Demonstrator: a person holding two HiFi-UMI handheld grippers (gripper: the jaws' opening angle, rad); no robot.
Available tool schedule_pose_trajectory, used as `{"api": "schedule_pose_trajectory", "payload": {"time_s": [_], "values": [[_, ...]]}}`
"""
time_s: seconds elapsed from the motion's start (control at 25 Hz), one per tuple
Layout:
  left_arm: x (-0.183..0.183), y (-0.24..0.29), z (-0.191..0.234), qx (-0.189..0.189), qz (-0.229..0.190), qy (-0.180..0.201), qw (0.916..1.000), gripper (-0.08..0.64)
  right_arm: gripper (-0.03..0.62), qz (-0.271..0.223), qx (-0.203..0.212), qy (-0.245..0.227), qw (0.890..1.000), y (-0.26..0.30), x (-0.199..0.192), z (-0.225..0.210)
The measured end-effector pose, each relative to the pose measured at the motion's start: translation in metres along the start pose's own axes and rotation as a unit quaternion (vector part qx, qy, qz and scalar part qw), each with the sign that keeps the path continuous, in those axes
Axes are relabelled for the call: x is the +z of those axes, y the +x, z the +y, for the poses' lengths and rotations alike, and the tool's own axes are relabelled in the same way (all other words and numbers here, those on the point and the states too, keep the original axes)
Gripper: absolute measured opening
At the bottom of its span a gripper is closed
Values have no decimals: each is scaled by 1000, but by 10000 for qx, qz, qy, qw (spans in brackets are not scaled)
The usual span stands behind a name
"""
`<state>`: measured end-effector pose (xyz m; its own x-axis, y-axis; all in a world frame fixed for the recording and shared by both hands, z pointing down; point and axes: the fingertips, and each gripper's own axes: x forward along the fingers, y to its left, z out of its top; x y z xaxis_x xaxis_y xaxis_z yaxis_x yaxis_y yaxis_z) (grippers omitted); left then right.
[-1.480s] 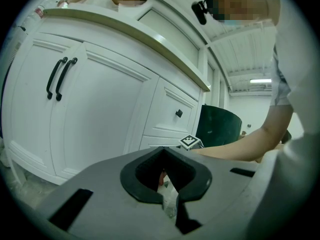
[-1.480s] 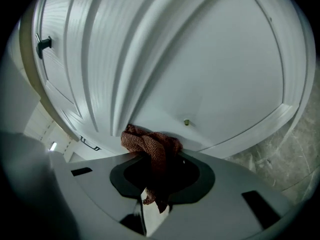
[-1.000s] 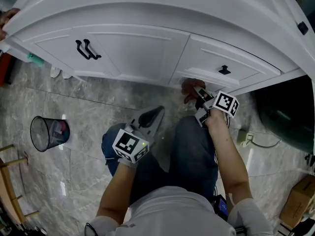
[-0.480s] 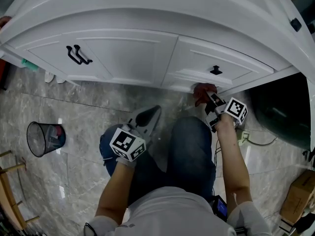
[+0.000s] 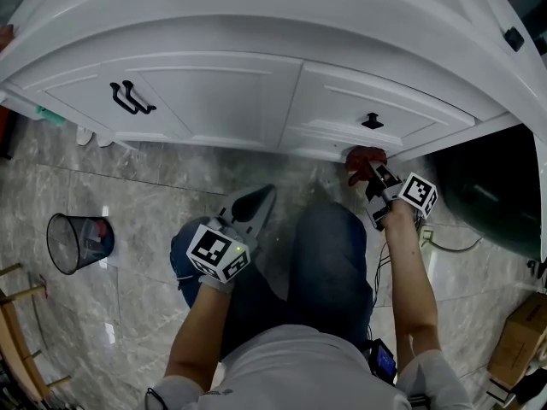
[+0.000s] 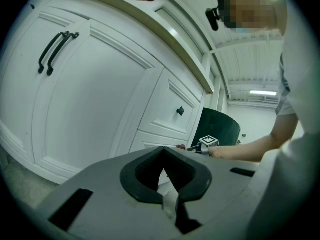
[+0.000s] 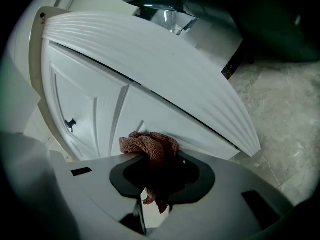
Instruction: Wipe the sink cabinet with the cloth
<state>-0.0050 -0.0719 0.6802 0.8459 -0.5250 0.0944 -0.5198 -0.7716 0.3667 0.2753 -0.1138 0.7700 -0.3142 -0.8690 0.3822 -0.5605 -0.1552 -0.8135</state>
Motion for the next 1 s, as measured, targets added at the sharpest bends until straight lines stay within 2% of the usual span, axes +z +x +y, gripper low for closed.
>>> {"api": "schedule_pose_trajectory", "payload": {"time_s": [0.2,0.52,1.0], "values": [[0,-1,-7,-9,25,95,10000,11,98,166,18,-45,9999,10,-8,-11],[3,-8,-9,37,21,119,9999,11,98,557,-318,-373,9972,35,-34,-28],[7,-16,-13,57,-32,142,9999,11,98,933,-389,-382,9941,71,-72,-17]]}}
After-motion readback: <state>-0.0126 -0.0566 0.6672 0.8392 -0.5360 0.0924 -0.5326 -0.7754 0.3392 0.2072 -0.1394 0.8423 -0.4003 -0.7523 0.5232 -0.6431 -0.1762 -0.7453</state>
